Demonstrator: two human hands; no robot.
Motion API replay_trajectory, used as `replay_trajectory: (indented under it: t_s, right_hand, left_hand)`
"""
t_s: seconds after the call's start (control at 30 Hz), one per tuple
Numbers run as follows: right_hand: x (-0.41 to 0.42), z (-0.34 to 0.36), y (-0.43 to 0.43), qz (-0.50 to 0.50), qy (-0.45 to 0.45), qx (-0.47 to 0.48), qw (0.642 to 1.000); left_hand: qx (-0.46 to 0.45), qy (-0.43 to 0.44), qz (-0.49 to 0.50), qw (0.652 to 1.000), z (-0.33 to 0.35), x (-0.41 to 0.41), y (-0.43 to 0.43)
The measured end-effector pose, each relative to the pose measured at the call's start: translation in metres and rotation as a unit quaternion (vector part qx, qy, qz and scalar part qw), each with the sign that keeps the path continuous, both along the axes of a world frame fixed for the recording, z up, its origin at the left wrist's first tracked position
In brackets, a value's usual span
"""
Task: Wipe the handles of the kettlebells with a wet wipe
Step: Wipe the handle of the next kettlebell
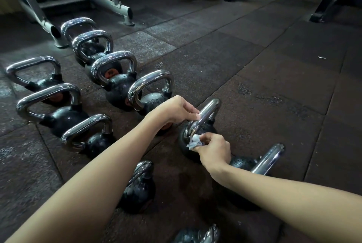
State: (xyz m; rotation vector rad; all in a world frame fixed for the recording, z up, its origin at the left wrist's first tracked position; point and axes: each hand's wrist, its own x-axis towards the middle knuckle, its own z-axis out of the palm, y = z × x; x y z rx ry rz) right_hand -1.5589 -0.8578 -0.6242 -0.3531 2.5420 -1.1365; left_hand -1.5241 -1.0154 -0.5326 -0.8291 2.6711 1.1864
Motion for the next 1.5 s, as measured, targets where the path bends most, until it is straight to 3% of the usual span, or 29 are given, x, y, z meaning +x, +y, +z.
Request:
replay_trajectory:
  t_s: [0.1, 0.17, 0.23, 0.37, 0.57, 0.67, 0.83, 1.0, 1.07, 1.17, 1.23, 1.37, 1.5]
  right_hand:
    - [-0.001, 0.013, 0.006, -0.014, -0.044, -0.059, 0.997]
    - [0.0, 0.028, 0.015, -0.011, -0.02, -0.107, 0.994]
    - [0.001, 0.045, 0.026, 0.028, 0.049, -0.147, 0.987]
    - [0.006, 0.074, 0.035, 0.132, 0.164, -0.219, 0.953]
    - [-0.011, 0.085, 0.021, 0.154, 0.203, -0.217, 0.942]
    - [-0.014, 0.09, 0.017, 0.172, 0.213, -0.222, 0.936]
    - [-0.015, 0.089, 0.012, 0.187, 0.231, -0.218, 0.93]
    - [-0.034, 0.086, 0.012, 0.232, 0.181, -0.149, 0.944]
    - [-0.048, 0.081, 0.013, 0.172, 0.13, -0.136, 0.967]
    - [-0.063, 0.077, 0.009, 0.013, -0.083, -0.156, 0.984]
    - [-0.066, 0.071, 0.0, -0.014, -0.176, -0.137, 0.975]
    - [-0.056, 0.051, -0.019, -0.051, -0.11, -0.118, 0.986]
    - [-0.054, 0.048, -0.024, -0.089, -0.204, -0.173, 0.959]
  left_hand:
    - [-0.043, 0.018, 0.005, 0.999, 0.002, 0.014, 0.001]
    - [-0.044, 0.063, 0.045, 0.996, 0.0, 0.025, -0.003]
    - [0.006, 0.092, 0.06, 0.994, 0.002, 0.036, -0.004]
    - [0.137, 0.067, -0.002, 0.988, 0.008, 0.051, 0.011]
    - [0.247, 0.151, -0.002, 0.957, 0.01, 0.054, 0.015]
    - [0.284, 0.145, -0.031, 0.947, 0.007, 0.06, 0.008]
    - [0.333, 0.135, 0.005, 0.933, -0.007, 0.06, 0.005]
    - [0.272, 0.157, 0.059, 0.948, -0.01, 0.059, 0.009]
    - [0.218, 0.194, 0.069, 0.954, -0.012, 0.063, 0.008]
    - [0.066, 0.228, 0.072, 0.969, -0.014, 0.068, 0.0]
    - [-0.012, 0.237, 0.07, 0.969, -0.015, 0.07, -0.005]
    - [-0.049, 0.25, 0.069, 0.965, -0.014, 0.068, -0.012]
    - [-0.055, 0.251, 0.066, 0.964, -0.016, 0.066, -0.015]
